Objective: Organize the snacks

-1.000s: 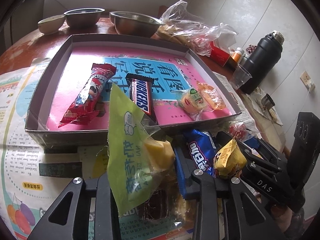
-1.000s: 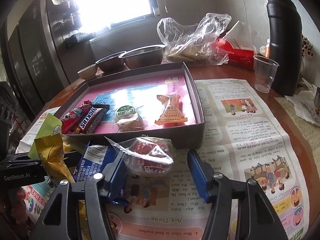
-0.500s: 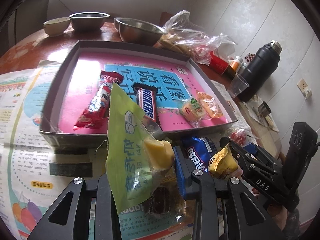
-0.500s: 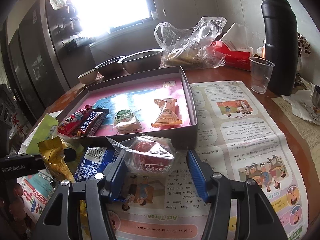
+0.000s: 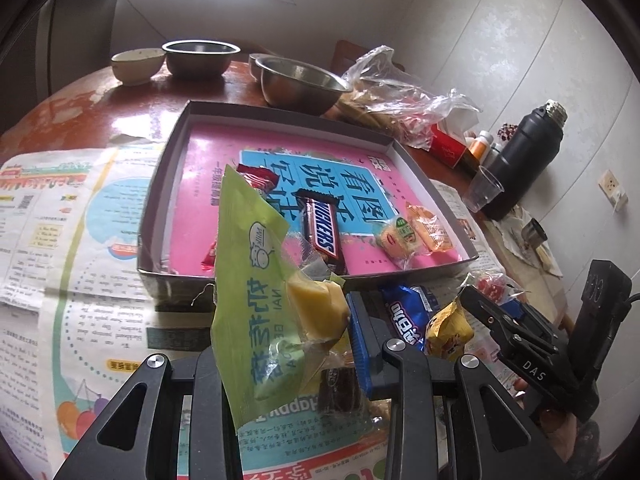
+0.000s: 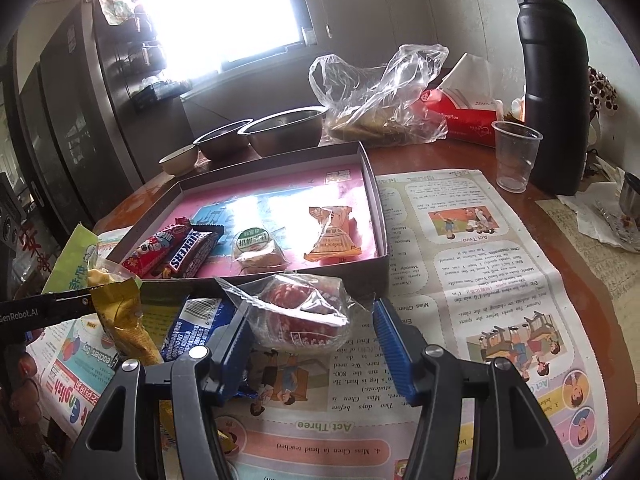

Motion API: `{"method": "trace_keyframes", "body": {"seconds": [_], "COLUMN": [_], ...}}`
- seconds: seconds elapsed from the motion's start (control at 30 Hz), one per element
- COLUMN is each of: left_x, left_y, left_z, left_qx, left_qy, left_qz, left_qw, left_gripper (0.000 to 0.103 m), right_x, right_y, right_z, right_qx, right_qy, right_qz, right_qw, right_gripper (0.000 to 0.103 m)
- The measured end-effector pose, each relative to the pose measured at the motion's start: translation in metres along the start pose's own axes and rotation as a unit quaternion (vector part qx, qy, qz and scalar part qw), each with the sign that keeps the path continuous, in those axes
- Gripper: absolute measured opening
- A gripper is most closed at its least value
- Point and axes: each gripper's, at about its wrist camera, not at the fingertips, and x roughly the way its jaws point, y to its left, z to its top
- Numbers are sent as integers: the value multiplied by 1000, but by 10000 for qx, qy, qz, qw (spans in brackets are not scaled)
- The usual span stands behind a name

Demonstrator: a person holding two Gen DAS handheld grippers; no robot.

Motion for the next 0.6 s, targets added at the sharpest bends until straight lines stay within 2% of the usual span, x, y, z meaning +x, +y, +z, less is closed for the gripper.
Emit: {"method": "trace_keyframes", "body": {"seconds": [0.6], "left_x": [-36], "left_y": [9], "left_z": [7], "left_qx": [-37], "left_qy": [-445], "left_qz": [190], "left_qw": [9988], "left_gripper": [35], "right_x": [-29], "right_y": [10], "right_z": [10], "right_qx": [-55], "right_qy": [-252], "right_qz": [57], "right_qw": [9997], "right_gripper": [60]}}
